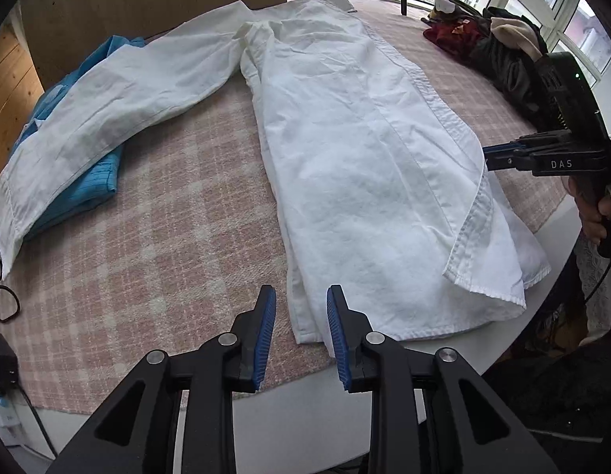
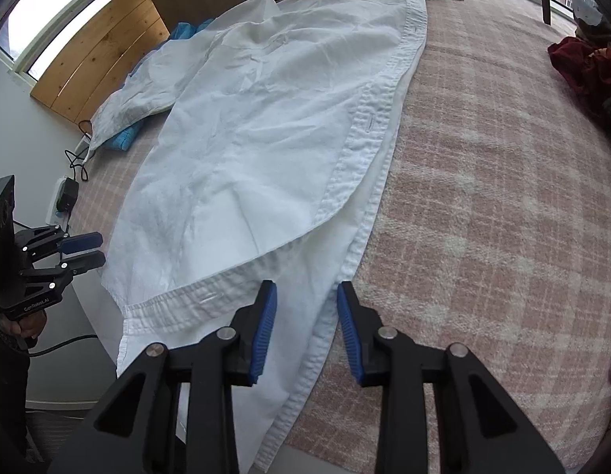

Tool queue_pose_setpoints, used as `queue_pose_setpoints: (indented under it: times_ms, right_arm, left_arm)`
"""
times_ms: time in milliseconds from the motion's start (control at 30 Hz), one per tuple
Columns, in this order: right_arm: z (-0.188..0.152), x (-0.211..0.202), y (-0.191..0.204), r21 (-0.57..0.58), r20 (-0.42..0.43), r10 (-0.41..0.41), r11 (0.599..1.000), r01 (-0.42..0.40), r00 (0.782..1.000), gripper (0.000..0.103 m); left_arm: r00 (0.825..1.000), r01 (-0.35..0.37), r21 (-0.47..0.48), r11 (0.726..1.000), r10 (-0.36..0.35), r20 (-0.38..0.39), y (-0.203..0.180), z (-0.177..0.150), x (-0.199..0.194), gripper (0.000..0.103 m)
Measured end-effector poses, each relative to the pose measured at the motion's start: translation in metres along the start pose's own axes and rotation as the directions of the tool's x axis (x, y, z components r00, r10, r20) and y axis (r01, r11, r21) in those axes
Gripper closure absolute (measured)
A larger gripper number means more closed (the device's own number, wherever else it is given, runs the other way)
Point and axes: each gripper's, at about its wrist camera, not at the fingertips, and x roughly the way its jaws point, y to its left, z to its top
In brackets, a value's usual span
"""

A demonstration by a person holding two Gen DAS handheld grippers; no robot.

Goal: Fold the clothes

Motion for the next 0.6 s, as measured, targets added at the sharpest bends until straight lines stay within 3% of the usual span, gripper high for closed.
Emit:
queue_pose_setpoints:
  times_ms: [33,100,233,367,533,600]
  right_arm:
    - [0.0,0.001,0.001,-0.005,0.002,-0.005,1.0,0.005,1.0,0.097]
    - [0.0,0.001,0.001,-0.013,0.007,-0.008,1.0,0.008,1.0,0.099]
    - [-0.001,-0.008,-0.003,0.002,0.028,0.018,1.0,-0.018,0.999,0.1]
    - [-0.001,-0.015,-0.003,0.015,0.05,0.021,1.0,-0.022,0.999,0.1]
    - [-0.005,-0.004,0.001,-0.018,0.018,-0.072,0.997,0.072,0.997,0.101]
    - [-0.005,-0.007,0.003,-0.03,0.003,-0.102,0.994,0.102,0.995,0.097]
  left_arm:
    - [1.0,-0.006,0.014,1.0,0.006,-0.014,-0.004,0.0,0.004,0.077]
    - [0.999,-0.01,0.039,0.999,0.011,-0.033,-0.01,-0.002,0.009,0.078]
    - [0.999,-0.025,0.059,0.998,0.026,-0.022,-0.014,-0.004,0.009,0.099]
    - [0.998,-0.057,0.04,0.998,0.058,-0.016,-0.005,-0.005,0.001,0.103]
    - [0.991,-0.114,-0.01,0.993,0.113,-0.068,0.011,-0.012,0.011,0.103]
    - [0.993,-0.101,-0.003,0.995,0.101,-0.057,0.007,-0.015,0.008,0.103]
